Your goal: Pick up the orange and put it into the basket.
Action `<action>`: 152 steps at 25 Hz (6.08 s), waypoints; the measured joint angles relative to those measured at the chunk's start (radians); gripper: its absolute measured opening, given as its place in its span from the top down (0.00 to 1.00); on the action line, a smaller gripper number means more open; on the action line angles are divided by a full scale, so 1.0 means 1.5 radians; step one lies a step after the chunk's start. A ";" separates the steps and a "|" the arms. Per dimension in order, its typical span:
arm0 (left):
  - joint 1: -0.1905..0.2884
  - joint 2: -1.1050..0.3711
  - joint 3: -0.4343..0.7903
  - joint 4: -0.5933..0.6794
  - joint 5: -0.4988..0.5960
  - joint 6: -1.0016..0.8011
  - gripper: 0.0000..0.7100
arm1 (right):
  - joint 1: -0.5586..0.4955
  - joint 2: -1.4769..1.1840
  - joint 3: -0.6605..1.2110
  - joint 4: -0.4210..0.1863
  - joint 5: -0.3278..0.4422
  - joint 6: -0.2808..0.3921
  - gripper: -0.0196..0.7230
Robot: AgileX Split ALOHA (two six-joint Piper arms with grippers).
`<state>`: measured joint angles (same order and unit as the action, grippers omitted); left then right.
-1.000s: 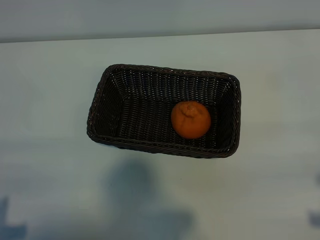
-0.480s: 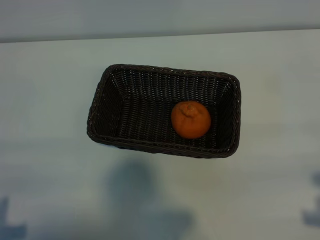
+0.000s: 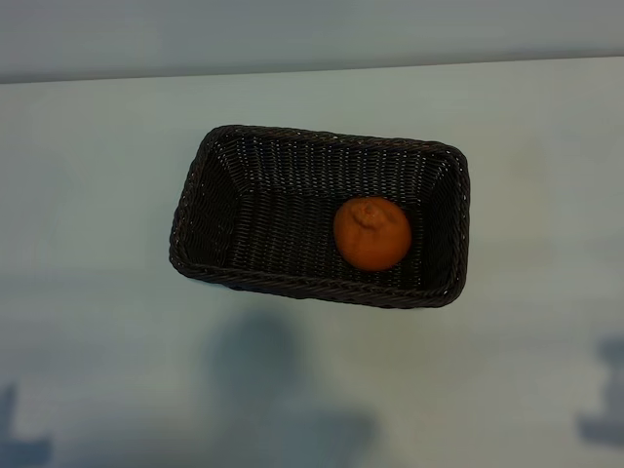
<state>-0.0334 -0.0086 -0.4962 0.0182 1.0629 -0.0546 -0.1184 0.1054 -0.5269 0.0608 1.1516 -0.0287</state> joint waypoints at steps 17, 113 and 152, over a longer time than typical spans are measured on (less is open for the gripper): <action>0.000 0.000 0.000 0.000 0.000 0.000 0.32 | 0.000 0.000 0.000 0.012 -0.001 0.001 0.17; 0.000 0.000 0.000 -0.001 0.000 0.001 0.32 | 0.059 -0.075 0.025 0.000 -0.053 -0.017 0.17; 0.000 0.000 0.000 -0.001 0.000 0.001 0.32 | 0.059 -0.075 0.025 0.000 -0.053 -0.017 0.17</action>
<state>-0.0334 -0.0086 -0.4962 0.0172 1.0629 -0.0527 -0.0293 -0.0076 -0.4888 0.0602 1.0722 -0.0540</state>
